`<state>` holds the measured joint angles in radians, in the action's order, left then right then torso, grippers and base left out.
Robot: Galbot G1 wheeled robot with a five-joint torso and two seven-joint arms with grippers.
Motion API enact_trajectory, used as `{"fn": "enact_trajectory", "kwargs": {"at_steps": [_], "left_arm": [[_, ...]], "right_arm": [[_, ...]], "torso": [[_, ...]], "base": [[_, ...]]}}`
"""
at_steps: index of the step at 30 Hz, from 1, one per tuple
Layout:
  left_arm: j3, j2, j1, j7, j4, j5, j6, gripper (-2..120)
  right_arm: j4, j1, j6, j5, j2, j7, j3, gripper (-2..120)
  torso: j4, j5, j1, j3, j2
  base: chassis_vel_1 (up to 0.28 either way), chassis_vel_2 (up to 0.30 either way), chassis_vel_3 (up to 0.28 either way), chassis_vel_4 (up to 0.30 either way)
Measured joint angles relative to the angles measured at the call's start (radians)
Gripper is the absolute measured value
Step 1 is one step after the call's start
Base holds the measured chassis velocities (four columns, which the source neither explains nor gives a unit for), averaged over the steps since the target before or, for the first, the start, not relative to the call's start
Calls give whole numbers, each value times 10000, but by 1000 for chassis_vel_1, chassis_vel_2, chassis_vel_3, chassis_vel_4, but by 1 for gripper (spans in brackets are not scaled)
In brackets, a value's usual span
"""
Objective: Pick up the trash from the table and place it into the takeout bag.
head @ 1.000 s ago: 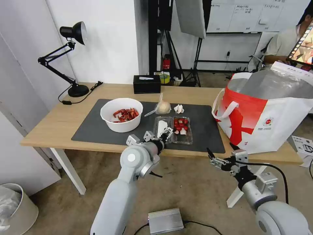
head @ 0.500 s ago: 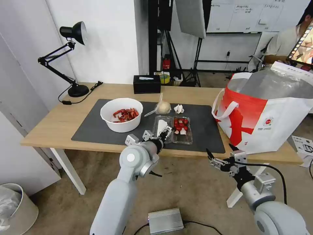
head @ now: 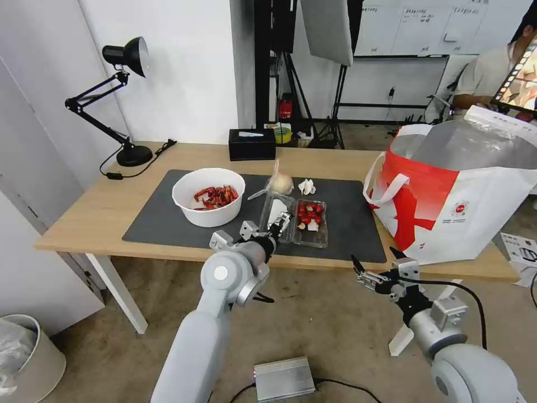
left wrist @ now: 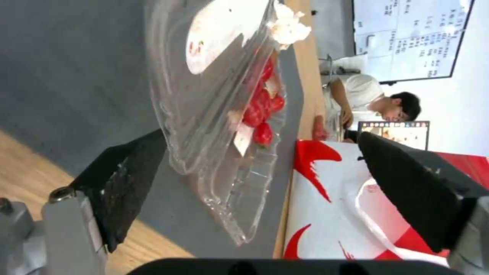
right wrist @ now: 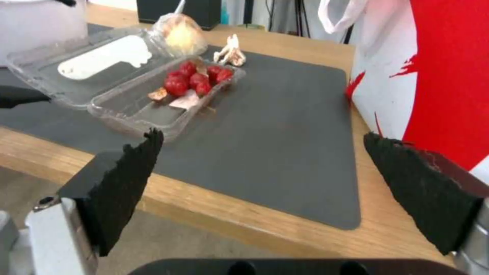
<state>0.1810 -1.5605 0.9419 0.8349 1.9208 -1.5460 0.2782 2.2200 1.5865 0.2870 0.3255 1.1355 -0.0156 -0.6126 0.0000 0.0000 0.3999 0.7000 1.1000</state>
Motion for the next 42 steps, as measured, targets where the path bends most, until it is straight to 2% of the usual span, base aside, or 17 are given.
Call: {"fn": "enact_trajectory", "kwargs": {"at_steps": [12, 42], "left_arm": [[-19, 31, 2, -498, 46, 272, -249, 100], [-327, 12, -156, -789, 429, 206, -307, 100]], "right_arm": [[-43, -21, -29, -28, 23, -7, 13, 100], [-42, -11, -61, -20, -15, -15, 9, 100]], "torso": [[0, 0, 1, 0, 0], [-1, 0, 1, 0, 0]], "base": [[0, 0, 0, 0], [0, 0, 0, 0]]}}
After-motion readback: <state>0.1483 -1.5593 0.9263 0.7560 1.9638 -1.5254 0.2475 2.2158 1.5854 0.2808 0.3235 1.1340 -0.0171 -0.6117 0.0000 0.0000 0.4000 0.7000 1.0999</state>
